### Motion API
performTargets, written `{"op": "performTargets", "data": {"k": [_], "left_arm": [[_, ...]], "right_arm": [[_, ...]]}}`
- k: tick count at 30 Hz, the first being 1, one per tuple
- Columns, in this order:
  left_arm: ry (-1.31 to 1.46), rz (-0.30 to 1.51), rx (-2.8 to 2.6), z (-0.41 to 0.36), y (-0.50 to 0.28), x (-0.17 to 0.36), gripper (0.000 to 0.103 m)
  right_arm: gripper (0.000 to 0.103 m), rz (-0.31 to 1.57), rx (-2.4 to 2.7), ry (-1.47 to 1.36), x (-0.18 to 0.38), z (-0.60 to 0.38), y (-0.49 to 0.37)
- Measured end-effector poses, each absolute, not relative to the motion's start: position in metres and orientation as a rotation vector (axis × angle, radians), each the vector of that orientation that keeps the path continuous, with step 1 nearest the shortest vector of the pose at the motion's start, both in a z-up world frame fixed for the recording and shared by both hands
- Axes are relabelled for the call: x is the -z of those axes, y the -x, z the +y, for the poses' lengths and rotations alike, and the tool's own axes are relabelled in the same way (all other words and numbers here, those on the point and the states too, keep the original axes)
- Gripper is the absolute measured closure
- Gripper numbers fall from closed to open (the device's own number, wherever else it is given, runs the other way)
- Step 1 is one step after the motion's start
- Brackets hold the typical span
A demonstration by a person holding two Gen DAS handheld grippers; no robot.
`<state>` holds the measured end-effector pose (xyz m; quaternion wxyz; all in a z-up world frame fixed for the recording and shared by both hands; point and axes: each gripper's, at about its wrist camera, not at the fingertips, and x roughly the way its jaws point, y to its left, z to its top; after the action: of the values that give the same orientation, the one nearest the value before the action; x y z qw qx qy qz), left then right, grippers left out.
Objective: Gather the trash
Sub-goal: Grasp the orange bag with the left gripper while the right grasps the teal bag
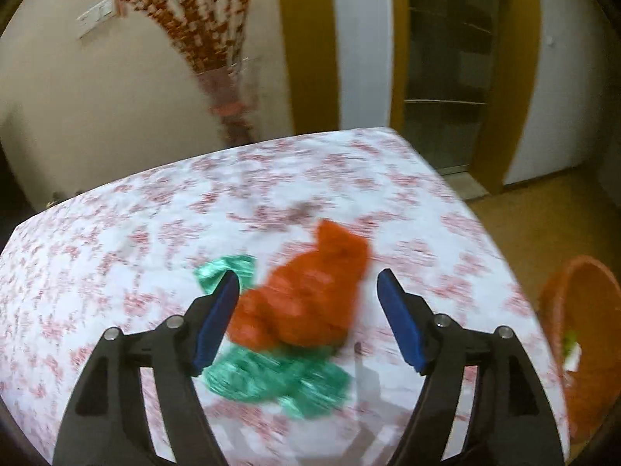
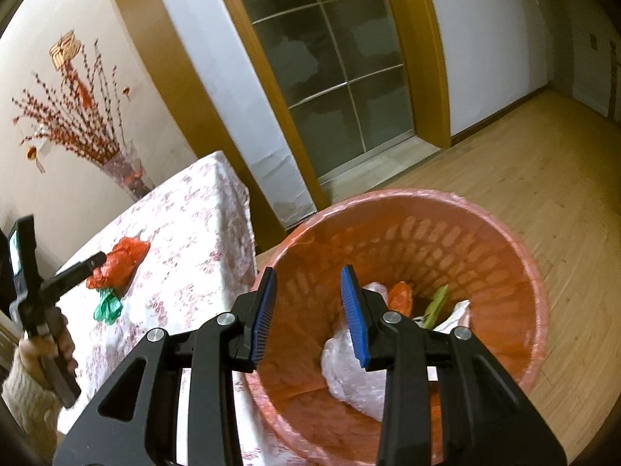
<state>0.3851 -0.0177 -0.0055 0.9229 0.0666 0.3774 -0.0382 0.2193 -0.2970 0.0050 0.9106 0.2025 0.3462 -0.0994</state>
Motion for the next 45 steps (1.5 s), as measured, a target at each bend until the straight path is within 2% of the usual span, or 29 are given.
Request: {"op": "performTargets", "data": {"k": [6, 8, 14, 18, 22, 24, 31, 38, 45], "left_arm": [[-0.110, 0.830, 0.088, -0.007, -0.403, 0.022, 0.032], [-0.125, 0.817, 0.110, -0.010, -0.397, 0.022, 0.038], [-0.230, 0.773, 0.157, -0.033, -0.386, 0.027, 0.039], [-0.207, 0.805, 0.193, -0.036, -0.389, 0.034, 0.056], [-0.204, 0.798, 0.216, -0.040, -0.388, 0.035, 0.068], [-0.182, 0.795, 0.221, -0.036, -0.387, 0.033, 0.070], [-0.072, 0.729, 0.214, 0.004, -0.375, 0.007, 0.071], [0.066, 0.701, 0.149, 0.078, -0.364, -0.011, 0.071], [0.092, 0.701, 0.031, 0.132, -0.362, -0.004, 0.071]], "right_arm": [[0.068, 0.751, 0.179, -0.390, 0.002, -0.279, -0.232], [0.068, 0.764, 0.173, -0.382, 0.004, -0.274, -0.236], [0.068, 0.795, 0.147, -0.378, 0.011, -0.261, -0.244], [0.068, 0.807, 0.130, -0.357, 0.012, -0.250, -0.248], [0.068, 0.814, 0.111, -0.347, 0.011, -0.240, -0.253], [0.068, 0.816, 0.097, -0.337, 0.010, -0.233, -0.256], [0.068, 0.830, 0.024, -0.289, 0.008, -0.197, -0.275], [0.068, 0.856, -0.106, -0.240, 0.012, -0.137, -0.303], [0.069, 0.865, -0.233, -0.160, 0.019, -0.065, -0.336]]}}
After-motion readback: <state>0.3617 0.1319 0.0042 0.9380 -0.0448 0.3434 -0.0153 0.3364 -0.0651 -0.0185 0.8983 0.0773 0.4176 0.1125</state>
